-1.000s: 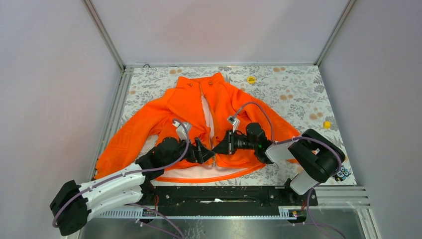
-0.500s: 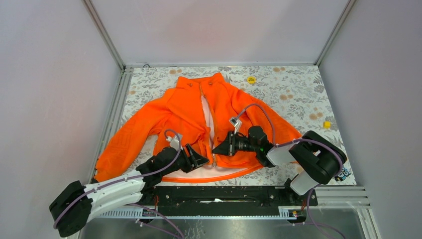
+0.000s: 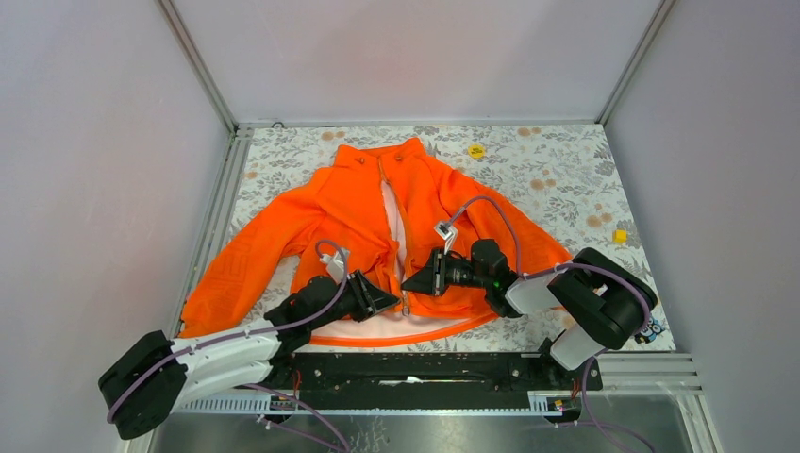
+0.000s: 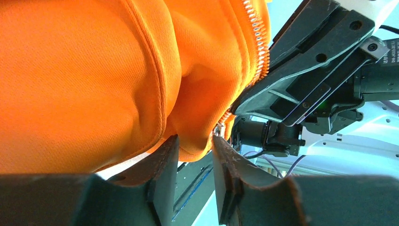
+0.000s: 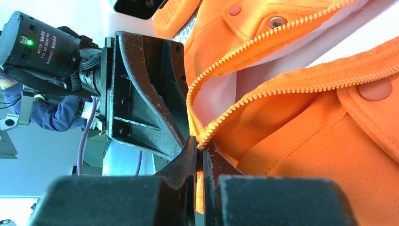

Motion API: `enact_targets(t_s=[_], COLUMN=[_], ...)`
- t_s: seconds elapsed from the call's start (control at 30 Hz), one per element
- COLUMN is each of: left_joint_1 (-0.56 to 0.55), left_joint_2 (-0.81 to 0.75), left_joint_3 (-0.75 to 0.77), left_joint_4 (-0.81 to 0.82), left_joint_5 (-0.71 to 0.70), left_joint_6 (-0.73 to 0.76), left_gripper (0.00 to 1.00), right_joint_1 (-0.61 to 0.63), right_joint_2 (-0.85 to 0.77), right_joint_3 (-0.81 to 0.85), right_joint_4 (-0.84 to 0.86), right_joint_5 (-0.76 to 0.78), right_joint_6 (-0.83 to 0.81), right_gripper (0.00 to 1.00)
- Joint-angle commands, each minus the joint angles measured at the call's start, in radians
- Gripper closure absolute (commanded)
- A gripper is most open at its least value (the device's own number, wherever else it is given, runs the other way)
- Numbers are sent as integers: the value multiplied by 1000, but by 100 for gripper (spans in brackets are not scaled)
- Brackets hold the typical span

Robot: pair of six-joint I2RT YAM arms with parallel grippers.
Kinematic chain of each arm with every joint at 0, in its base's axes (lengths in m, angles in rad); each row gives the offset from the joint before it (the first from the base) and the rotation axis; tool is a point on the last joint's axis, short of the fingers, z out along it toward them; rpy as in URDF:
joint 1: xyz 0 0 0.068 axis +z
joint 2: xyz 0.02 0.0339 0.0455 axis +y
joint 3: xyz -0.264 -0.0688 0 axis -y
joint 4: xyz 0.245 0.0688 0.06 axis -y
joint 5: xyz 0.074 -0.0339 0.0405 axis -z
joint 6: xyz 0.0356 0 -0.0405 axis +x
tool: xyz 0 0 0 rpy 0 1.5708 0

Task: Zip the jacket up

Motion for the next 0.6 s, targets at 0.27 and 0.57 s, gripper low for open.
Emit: enact_targets(t_s=[0.27,0.57], left_joint_1=[0,0], left_joint_2=[70,98], left_joint_3=[8,11], left_joint_4=[173,197], left_joint_5=[64,68], left_joint_6=[19,30], left_gripper=[70,93], right_joint_1=[17,22], right_joint_2=[-1,-2], right_joint_3=[7,12], right_joint_4=[98,91], right_joint_5=[6,10], right_joint_6=[-3,-6], right_gripper=[100,100])
